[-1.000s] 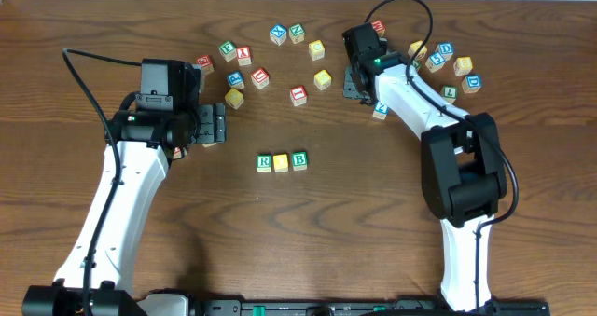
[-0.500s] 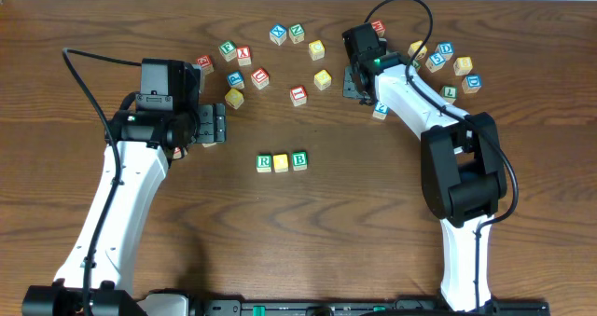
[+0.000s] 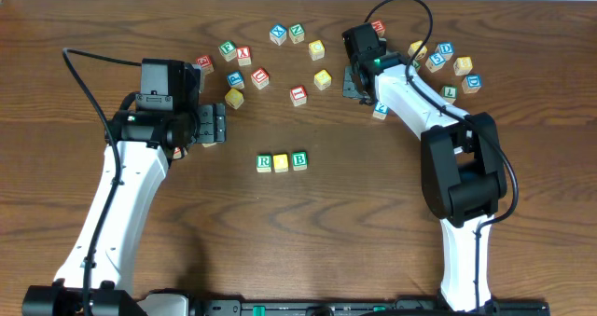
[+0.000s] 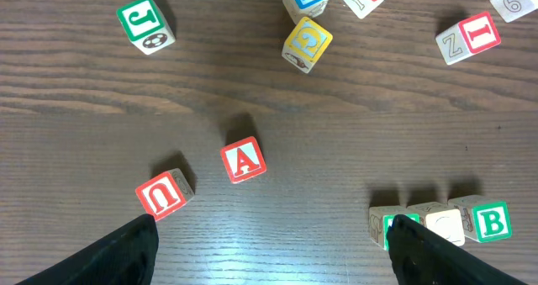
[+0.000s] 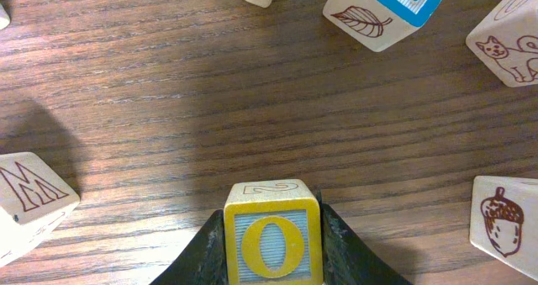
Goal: Spell out ROBOT
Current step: 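Close the right gripper on the yellow O block, then lift the yellow O block and carry it left toward the B block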
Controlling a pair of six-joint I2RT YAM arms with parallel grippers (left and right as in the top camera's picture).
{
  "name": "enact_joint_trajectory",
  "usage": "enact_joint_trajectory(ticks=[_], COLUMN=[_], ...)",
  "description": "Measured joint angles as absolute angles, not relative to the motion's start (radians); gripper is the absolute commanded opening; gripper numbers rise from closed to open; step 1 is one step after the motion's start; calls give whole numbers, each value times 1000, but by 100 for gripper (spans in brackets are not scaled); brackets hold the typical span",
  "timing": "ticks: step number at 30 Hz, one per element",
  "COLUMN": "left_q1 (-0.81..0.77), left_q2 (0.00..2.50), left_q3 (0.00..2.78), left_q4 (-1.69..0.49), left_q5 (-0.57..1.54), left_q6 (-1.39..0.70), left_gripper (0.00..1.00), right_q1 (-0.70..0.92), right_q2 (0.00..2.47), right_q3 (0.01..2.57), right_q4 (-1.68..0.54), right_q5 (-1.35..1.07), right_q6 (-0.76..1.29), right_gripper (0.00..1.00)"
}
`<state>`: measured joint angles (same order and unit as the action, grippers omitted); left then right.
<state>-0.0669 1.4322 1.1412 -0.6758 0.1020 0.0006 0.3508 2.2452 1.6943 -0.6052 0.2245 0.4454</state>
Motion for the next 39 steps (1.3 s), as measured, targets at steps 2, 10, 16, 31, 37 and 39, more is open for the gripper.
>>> enact_joint_trajectory(ticks=[2,10,16,31,37,39], left_q1=[-67,-67,-67,-67,-67,-67], left_q2=[1432,1432,1432,1432,1432,1432], left_q3=[1141,1141,1141,1141,1141,1141], left_q4=[-676,-676,-677,-685,-689,-690], left_q5=[102,102,102,102,102,102], left_q6=[1,1,1,1,1,1], left_gripper=[86,86,86,86,86,86], right_q1=[351,351,351,351,373,395], right_q2=[2245,2245,2245,2056,1944,1922], right_q3=[1694,1694,1694,1694,1694,1694], right_q4=[-605,-606,-608,-728,-815,-849], right_q5=[224,224,224,221,225,225], right_q6=[445,445,444,444,445,448], right_gripper=[27,26,26,26,22,21])
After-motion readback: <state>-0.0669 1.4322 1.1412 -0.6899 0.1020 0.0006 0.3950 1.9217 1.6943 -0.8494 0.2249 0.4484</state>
